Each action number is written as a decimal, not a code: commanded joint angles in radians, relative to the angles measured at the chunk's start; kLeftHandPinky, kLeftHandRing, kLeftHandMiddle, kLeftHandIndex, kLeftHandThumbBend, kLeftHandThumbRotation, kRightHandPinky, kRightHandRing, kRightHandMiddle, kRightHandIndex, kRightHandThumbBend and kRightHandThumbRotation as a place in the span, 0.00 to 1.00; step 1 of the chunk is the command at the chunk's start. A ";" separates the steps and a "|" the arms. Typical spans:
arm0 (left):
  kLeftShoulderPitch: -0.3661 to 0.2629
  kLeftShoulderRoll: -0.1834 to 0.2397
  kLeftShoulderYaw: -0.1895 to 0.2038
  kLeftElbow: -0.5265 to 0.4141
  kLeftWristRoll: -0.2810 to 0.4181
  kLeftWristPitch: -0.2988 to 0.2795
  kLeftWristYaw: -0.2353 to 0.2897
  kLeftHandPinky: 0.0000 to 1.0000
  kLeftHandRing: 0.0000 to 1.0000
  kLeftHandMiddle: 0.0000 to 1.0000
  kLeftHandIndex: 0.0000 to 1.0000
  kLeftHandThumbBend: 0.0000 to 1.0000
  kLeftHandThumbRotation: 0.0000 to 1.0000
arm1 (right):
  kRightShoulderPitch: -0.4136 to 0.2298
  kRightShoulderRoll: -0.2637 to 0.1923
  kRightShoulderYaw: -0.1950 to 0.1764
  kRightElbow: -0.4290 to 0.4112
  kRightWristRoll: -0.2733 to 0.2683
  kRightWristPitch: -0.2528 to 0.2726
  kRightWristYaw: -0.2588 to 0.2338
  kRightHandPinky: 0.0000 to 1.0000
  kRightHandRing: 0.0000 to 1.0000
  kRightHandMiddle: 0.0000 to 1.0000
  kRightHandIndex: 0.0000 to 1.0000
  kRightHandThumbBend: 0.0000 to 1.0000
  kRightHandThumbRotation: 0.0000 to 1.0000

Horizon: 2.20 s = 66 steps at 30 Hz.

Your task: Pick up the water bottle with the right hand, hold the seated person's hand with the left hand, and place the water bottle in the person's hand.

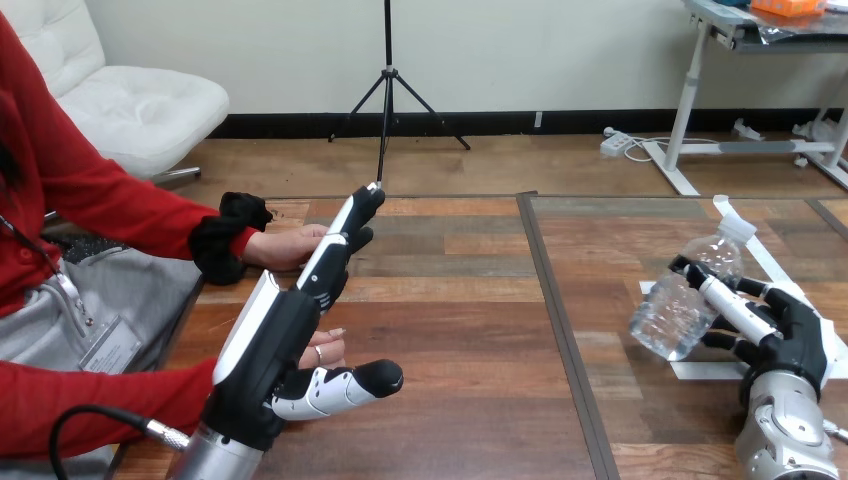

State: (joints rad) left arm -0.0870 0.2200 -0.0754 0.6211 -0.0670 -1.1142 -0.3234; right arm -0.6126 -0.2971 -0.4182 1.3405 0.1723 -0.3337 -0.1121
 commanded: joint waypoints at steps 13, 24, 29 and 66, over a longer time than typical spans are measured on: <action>-0.018 0.002 -0.001 -0.068 -0.031 0.023 -0.032 0.96 1.00 1.00 1.00 1.00 0.73 | -0.059 0.000 -0.037 -0.031 0.039 -0.021 0.030 0.00 0.03 0.07 0.07 0.61 0.00; -0.031 -0.013 0.001 -0.062 -0.031 0.027 -0.045 0.97 1.00 1.00 1.00 1.00 0.74 | -0.057 0.000 -0.059 -0.037 0.063 -0.021 0.056 0.00 0.04 0.08 0.08 0.61 0.00; -0.038 -0.020 -0.002 -0.057 -0.035 0.028 -0.048 0.97 1.00 1.00 1.00 1.00 0.74 | -0.053 0.000 -0.068 -0.043 0.079 -0.025 0.092 0.00 0.04 0.08 0.08 0.60 0.00; -0.067 -0.043 0.013 -0.007 0.014 0.012 -0.027 0.98 1.00 1.00 1.00 1.00 0.75 | -0.016 0.042 -0.006 -0.139 0.067 -0.116 0.266 0.00 0.03 0.07 0.07 0.58 0.00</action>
State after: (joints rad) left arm -0.0851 0.1833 -0.0740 0.6065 -0.0557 -1.0897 -0.3642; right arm -0.5894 -0.2694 -0.4404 1.2819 0.2334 -0.3970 0.1122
